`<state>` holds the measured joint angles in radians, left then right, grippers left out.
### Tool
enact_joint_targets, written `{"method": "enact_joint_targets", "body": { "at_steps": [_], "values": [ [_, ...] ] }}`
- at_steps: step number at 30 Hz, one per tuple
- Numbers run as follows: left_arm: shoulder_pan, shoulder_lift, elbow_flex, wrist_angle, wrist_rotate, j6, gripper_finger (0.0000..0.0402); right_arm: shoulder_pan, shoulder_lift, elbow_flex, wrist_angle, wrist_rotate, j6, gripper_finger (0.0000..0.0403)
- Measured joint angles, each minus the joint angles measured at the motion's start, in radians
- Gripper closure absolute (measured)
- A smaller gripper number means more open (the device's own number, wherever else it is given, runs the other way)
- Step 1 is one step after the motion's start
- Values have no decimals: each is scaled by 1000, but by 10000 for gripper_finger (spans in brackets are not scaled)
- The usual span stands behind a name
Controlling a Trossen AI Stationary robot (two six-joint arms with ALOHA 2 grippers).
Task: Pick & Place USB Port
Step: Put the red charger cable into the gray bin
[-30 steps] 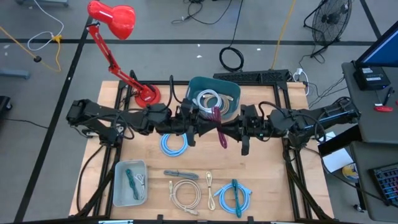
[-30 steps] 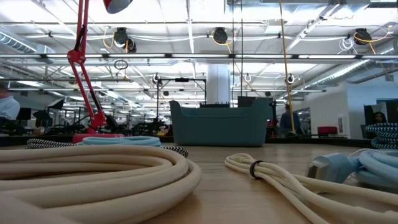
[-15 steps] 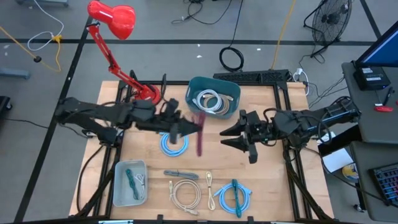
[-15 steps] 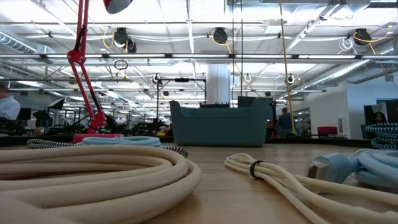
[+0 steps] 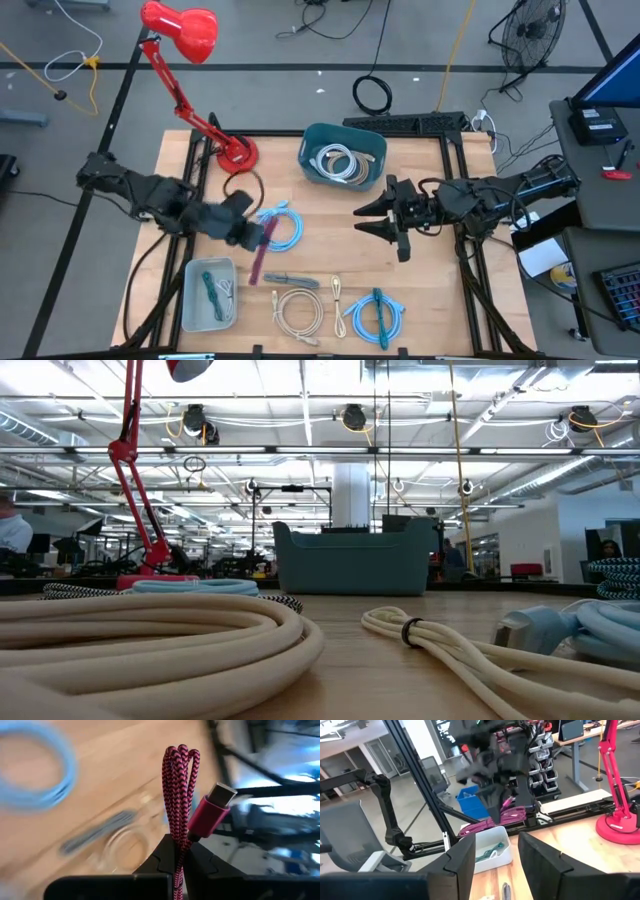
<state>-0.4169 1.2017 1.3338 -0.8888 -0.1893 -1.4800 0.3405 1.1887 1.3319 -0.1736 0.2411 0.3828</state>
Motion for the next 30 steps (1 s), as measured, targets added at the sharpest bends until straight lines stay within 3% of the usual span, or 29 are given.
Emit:
{"method": "enact_joint_targets", "body": {
  "at_steps": [8,15,30],
  "values": [
    [-219,33,-1,-315,-106,-474,390,0,3,0,-3,1,-4,266],
    [-370,86,-8,-482,-103,-765,390,0,3,0,-4,1,-6,268],
    [-469,93,-340,-158,59,-874,390,0,3,0,-4,1,-3,268]
  ]
}}
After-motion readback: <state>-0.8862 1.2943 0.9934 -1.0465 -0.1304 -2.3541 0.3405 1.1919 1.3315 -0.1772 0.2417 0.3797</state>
